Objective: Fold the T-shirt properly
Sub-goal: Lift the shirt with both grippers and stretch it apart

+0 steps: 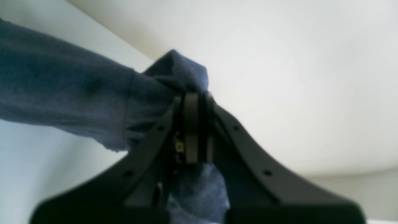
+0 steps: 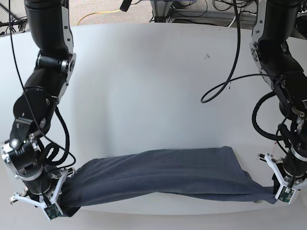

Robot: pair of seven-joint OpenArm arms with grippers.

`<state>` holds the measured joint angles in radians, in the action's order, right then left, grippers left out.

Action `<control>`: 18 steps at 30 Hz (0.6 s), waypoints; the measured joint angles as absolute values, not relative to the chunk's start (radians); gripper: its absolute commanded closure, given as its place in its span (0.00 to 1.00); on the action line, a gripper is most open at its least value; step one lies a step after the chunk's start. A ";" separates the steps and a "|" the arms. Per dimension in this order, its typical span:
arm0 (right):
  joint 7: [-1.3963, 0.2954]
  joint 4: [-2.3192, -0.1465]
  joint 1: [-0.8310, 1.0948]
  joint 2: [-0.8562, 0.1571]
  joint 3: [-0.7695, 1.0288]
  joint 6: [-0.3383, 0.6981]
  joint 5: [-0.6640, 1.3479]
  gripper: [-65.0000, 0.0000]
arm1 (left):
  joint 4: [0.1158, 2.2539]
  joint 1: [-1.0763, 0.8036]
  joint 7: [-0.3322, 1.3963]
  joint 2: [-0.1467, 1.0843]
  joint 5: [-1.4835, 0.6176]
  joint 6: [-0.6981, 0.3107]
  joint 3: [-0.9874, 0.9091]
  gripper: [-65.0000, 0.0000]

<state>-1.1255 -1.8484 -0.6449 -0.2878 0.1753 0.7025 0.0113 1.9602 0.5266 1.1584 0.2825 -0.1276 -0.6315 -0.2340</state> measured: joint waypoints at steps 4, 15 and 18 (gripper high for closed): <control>-1.129 -1.889 -0.503 -0.266 0.255 0.695 -0.007 1.00 | 1.977 0.402 1.162 0.279 -0.110 -0.645 -0.268 1.00; -1.065 -1.909 -0.144 -0.202 0.396 0.698 0.002 1.00 | 1.983 0.051 1.153 0.247 -0.124 -0.704 -0.343 1.00; -1.066 -1.929 -0.075 -0.180 0.418 0.699 0.004 1.00 | 1.983 -0.027 1.151 0.215 -0.125 -0.704 -0.377 1.00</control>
